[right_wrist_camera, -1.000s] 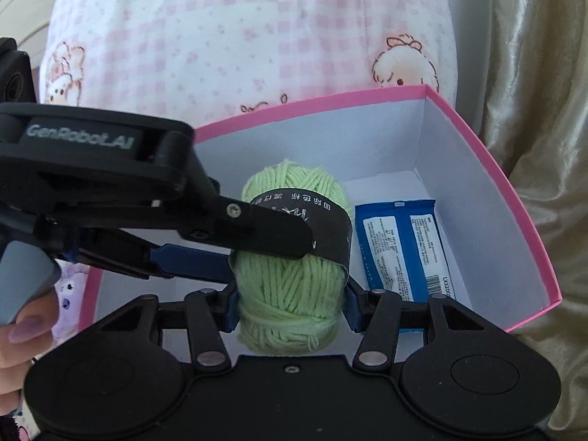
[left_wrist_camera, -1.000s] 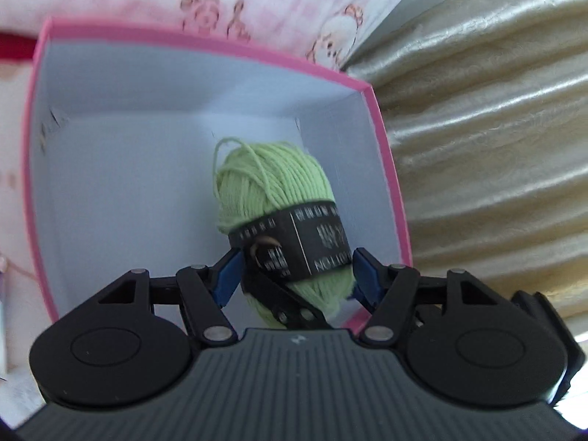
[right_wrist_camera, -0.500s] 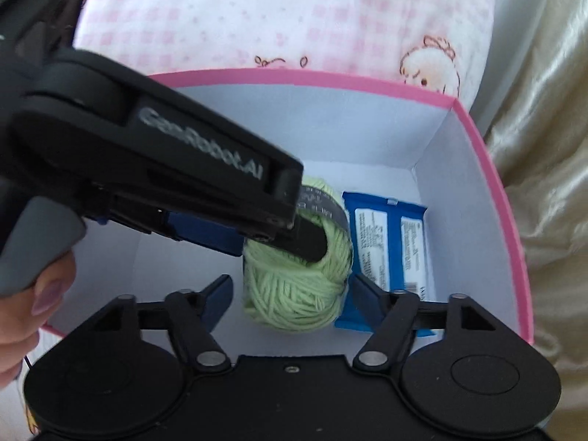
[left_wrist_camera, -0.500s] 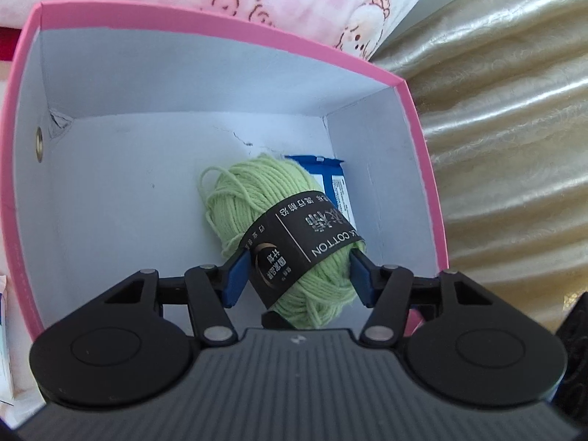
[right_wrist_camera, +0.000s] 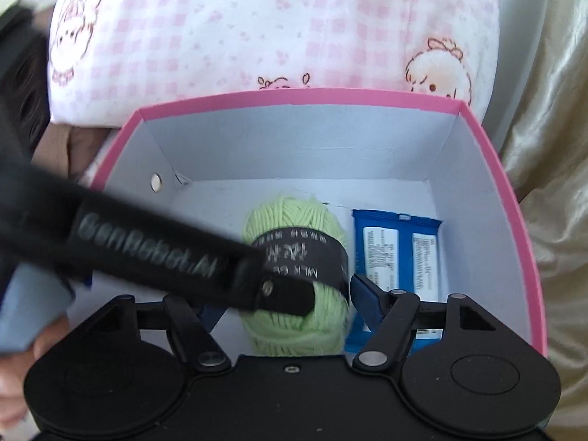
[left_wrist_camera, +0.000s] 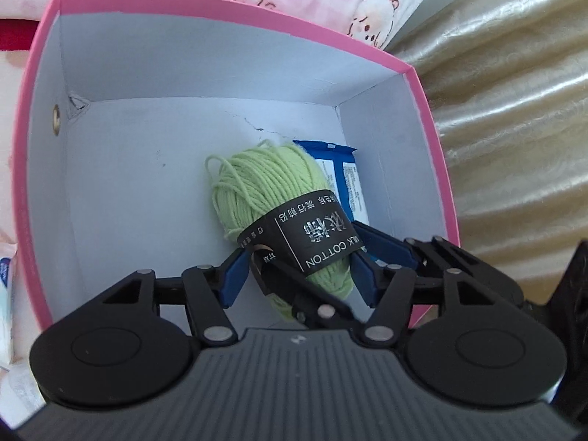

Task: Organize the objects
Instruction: 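Carry the green yarn skein with the left gripper into the pink box, then open the left gripper to release the yarn and withdraw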

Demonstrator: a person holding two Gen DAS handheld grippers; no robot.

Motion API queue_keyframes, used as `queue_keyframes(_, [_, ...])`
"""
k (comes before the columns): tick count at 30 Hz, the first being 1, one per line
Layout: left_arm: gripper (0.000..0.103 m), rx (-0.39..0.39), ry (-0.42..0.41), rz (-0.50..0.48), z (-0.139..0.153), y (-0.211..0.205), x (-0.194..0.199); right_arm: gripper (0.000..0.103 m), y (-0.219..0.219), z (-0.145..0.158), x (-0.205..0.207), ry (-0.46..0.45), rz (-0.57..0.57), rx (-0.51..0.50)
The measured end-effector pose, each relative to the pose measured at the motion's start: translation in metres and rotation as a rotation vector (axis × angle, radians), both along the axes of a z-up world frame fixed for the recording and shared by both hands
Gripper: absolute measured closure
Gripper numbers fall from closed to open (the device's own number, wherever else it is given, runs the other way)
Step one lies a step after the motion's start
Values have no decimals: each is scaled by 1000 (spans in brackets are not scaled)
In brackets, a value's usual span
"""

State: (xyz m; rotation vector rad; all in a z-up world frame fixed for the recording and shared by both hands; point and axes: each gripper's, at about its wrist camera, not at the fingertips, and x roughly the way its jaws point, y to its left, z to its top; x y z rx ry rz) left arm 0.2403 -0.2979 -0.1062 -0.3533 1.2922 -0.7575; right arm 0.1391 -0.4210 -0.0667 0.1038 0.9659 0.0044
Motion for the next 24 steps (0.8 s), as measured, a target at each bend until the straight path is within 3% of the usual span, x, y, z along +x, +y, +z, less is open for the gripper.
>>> queue_keyframes(3, [39,19,-35,27,6,3,-1,21,-4,0,-1,18,7,82])
queue_keyframes(6, [36,20,-41,57,7,0,0,21,-1,-7,0,38,7,46])
queue_keyframes(8, [29,13,-22,69,4,-2,2,27,-1,-13,3,49,-10,22])
queue_keyframes(9, [27,19,-10,82,0,-3,3,42,-1,-17,5,77,-11,4])
queue_keyframes(12, [25,12,36,107,-14,-9,6,45,-2,-20,11,98,-11,-33])
queue_keyframes(13, [26,-3,34,110,-16,-11,5,47,-5,-21,12,105,-27,-26])
queue_keyframes(17, [48,-74,31,74,-19,-23,-1,48,-9,-20,11,129,-107,-45])
queue_keyframes(24, [45,-20,17,41,-15,-31,-8,41,-11,-27,7,129,-95,-54])
